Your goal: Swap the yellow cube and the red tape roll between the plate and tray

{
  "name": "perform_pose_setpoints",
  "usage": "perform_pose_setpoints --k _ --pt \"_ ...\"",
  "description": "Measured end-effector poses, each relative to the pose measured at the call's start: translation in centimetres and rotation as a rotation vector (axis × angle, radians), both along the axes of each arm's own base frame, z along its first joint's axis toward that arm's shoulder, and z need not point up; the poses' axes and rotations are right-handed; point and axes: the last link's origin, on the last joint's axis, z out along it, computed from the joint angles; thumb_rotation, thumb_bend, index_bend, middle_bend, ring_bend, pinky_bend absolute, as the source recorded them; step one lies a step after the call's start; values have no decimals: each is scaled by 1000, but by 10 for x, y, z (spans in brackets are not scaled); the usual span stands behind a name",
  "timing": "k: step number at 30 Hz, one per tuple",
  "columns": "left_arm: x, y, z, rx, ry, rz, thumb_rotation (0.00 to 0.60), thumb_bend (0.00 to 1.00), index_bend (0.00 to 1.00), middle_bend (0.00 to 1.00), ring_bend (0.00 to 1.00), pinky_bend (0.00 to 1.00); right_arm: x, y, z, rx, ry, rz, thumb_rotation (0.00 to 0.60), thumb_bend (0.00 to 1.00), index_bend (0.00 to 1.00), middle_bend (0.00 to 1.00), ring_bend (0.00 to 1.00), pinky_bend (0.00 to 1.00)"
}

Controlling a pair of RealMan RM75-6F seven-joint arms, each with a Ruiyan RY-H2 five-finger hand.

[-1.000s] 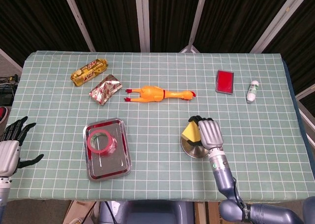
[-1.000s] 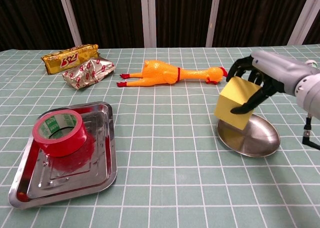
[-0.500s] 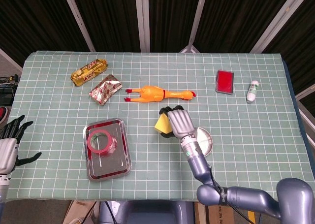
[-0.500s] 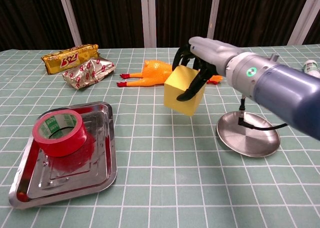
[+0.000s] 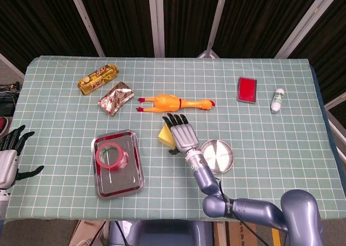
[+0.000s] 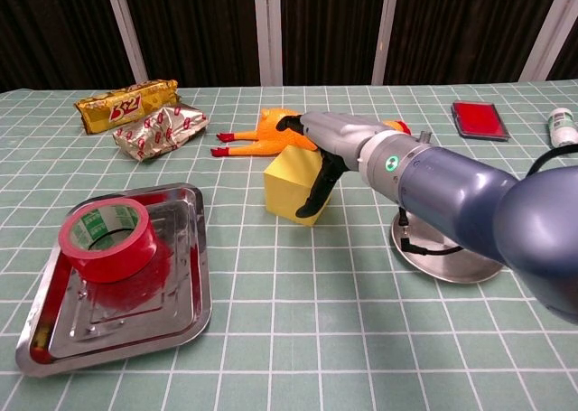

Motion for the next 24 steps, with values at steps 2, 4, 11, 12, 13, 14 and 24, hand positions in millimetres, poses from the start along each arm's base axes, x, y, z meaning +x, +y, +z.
perform_pose_setpoints --k 2,4,11,12,13,14,24 --pt "0 1 0 -7 4 -11 600 84 166 0 0 75 2 3 6 -6 -7 7 600 0 55 0 0 0" --pt "0 2 -1 -10 2 -19 600 84 167 0 0 75 4 7 14 -18 -11 15 600 0 49 0 0 0" --pt "3 4 -3 -24 -4 -71 600 66 166 0 0 75 -18 27 83 -138 -14 15 600 0 48 0 0 0" --pt "3 4 -3 -29 -3 -79 600 65 166 0 0 75 -27 31 95 -156 -12 7 600 0 47 0 0 0" --pt "4 4 -3 -35 -4 -86 600 57 166 0 0 75 -38 36 106 -174 -12 -3 600 0 47 0 0 0" --pt "5 4 -4 -44 -7 -94 600 51 167 0 0 75 -54 43 122 -198 -11 -17 600 0 48 0 0 0" --pt "17 22 -26 -162 18 -151 600 0 164 0 0 75 -178 156 185 -244 -28 -78 600 0 48 0 0 0"
